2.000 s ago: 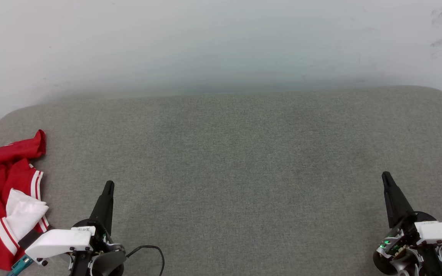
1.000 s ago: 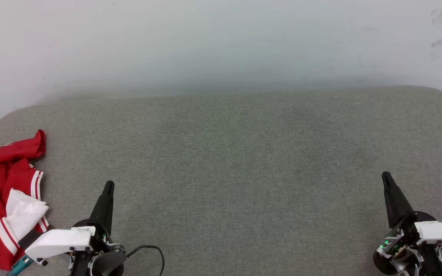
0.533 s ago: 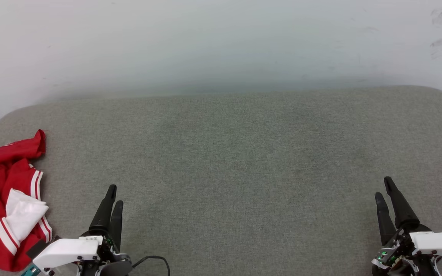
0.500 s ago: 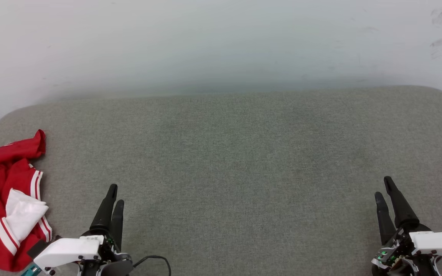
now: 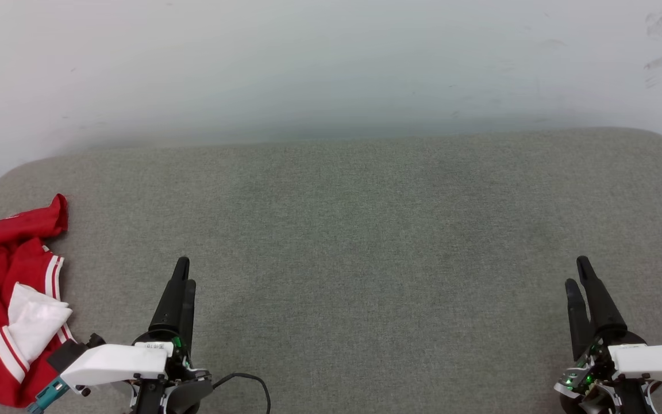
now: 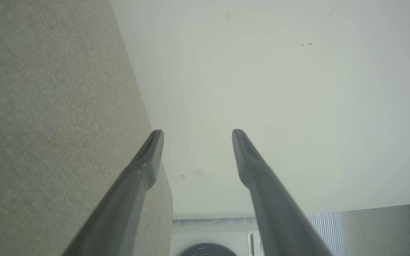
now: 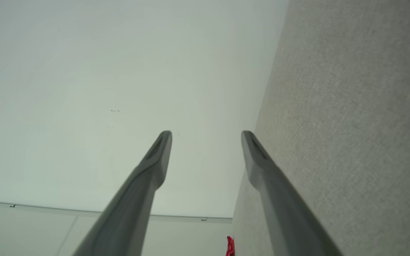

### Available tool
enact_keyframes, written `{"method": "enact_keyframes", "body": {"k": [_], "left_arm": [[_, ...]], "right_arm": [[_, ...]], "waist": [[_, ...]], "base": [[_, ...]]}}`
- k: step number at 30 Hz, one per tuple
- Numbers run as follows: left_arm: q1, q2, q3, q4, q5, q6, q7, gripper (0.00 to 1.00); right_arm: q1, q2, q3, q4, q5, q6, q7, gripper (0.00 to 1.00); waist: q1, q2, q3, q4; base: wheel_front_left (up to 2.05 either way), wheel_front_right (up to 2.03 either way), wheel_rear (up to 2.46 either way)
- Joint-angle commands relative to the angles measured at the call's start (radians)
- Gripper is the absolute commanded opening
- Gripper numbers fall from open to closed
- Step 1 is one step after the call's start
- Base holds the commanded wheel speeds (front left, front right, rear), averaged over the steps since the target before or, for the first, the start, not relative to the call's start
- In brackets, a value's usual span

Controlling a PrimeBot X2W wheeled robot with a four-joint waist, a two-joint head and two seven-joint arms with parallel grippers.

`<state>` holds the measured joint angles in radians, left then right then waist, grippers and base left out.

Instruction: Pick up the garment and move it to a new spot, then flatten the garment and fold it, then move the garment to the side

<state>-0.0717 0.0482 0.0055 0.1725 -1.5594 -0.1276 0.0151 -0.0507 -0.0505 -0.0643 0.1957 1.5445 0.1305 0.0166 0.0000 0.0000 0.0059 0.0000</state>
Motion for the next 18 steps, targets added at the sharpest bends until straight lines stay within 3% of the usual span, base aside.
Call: {"method": "enact_keyframes", "body": {"k": [1,8,18], "left_arm": [[-0.013,0.008,-0.005,-0.028,0.025,-0.001,-0.010,1.00],[0.001,0.013,-0.015,-0.054,0.181,-0.002,-0.039,1.00],[0.021,0.004,-0.013,-0.089,0.426,-0.002,-0.075,1.00]], "right_arm": [[-0.011,-0.007,0.006,-0.029,-0.020,0.000,-0.010,1.00],[-0.003,-0.011,0.012,-0.060,-0.156,0.000,-0.038,1.00],[0.011,-0.015,0.037,-0.091,-0.468,0.000,-0.075,1.00]], "waist": [[0.0000,0.0000,0.000,0.001],[0.0000,0.0000,-0.001,0.002],[0.0000,0.0000,-0.005,0.006]], "base": [[0.00,0.00,0.00],[0.00,0.00,0.00],[0.00,0.00,0.00]]}}
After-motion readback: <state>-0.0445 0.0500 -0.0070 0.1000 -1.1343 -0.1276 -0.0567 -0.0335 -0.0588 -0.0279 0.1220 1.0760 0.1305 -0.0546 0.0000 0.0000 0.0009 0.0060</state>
